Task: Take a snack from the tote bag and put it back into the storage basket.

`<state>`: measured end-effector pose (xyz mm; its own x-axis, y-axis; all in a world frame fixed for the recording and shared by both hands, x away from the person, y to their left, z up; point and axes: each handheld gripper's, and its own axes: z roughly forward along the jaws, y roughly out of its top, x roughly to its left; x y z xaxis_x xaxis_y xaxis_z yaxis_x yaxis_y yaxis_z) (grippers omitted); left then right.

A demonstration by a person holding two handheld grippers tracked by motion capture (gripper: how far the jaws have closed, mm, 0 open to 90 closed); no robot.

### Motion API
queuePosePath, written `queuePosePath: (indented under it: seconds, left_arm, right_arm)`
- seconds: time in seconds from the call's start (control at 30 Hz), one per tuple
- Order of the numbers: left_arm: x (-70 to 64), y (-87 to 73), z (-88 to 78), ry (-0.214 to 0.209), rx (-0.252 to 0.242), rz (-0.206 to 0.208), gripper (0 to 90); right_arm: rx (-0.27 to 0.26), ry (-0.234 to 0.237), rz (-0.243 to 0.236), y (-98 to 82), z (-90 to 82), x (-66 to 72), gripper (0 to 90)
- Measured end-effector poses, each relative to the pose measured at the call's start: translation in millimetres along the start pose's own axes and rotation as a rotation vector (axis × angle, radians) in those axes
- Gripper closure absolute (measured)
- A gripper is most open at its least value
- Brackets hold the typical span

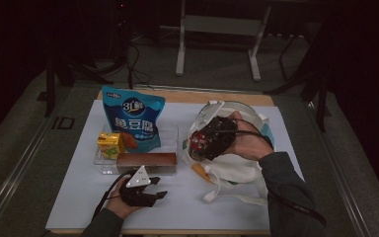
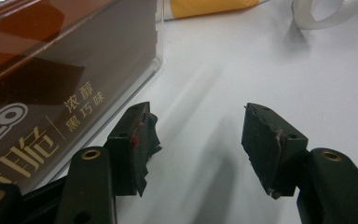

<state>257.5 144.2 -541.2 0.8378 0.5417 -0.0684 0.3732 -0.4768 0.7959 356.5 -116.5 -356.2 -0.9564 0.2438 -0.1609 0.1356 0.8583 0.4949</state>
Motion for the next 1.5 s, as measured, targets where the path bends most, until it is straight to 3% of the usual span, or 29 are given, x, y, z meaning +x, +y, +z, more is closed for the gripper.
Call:
queuePosePath:
  seconds: [1.5]
  left_arm:
    - [0.2, -0.1, 0.1, -0.003, -0.002, -0.002, 42.7]
  right_arm:
    - [-0.038, -0.006, -0.016, 23.6, 23.8, -1.9, 23.8]
